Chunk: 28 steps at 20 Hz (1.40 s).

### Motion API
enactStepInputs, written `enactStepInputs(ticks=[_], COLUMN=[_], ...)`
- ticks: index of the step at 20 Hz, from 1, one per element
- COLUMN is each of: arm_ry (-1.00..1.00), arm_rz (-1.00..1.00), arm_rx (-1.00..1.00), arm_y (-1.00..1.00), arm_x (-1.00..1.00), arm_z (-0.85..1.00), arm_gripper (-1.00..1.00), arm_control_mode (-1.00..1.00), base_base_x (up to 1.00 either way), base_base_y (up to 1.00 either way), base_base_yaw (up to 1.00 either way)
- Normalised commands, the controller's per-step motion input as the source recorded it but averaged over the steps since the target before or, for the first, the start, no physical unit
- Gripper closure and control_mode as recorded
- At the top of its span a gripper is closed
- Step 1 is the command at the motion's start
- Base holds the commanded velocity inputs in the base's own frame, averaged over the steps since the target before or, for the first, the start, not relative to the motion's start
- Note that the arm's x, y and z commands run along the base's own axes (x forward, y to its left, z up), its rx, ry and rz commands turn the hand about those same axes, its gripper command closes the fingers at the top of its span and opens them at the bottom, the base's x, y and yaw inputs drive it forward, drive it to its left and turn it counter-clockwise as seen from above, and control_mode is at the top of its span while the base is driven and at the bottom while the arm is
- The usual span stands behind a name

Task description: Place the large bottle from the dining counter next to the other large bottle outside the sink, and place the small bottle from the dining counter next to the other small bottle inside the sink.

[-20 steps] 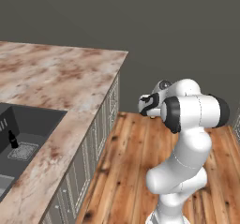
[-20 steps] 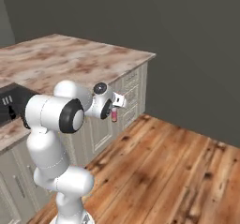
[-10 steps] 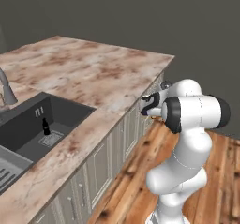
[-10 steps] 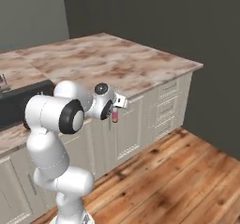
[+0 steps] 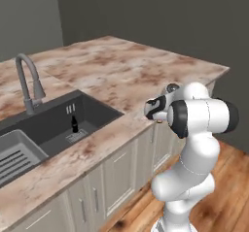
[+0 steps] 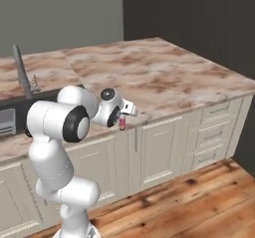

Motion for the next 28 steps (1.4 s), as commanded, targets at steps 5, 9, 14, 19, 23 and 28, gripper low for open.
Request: enactStepInputs(ticks=[5, 9, 14, 19, 23, 28], arm_ry=[0.00, 0.00, 0.00, 0.00, 0.00, 0.00], arm_rz=[0.00, 0.00, 0.00, 0.00, 0.00, 0.00], arm_rx=[0.00, 0.00, 0.00, 0.00, 0.00, 0.00], arm_y=[0.00, 0.00, 0.00, 0.00, 0.00, 0.00], arm_x=[0.00, 0.00, 0.00, 0.00, 0.00, 0.00], arm_z=[0.00, 0.00, 0.00, 0.00, 0.00, 0.00], arm_gripper=[1.00, 1.00, 1.00, 1.00, 1.00, 1.00], arm_control_mode=[1.00, 1.00, 1.00, 1.00, 1.00, 1.00], base_base_x=[0.48, 0.51, 0.34, 0.06, 0.07, 0.05], base_base_y=[-0.03, -0.11, -0.28, -0.38, -0.47, -0.52], base_base_yaw=[0.50, 0.47, 0.40, 0.31, 0.28, 0.23])
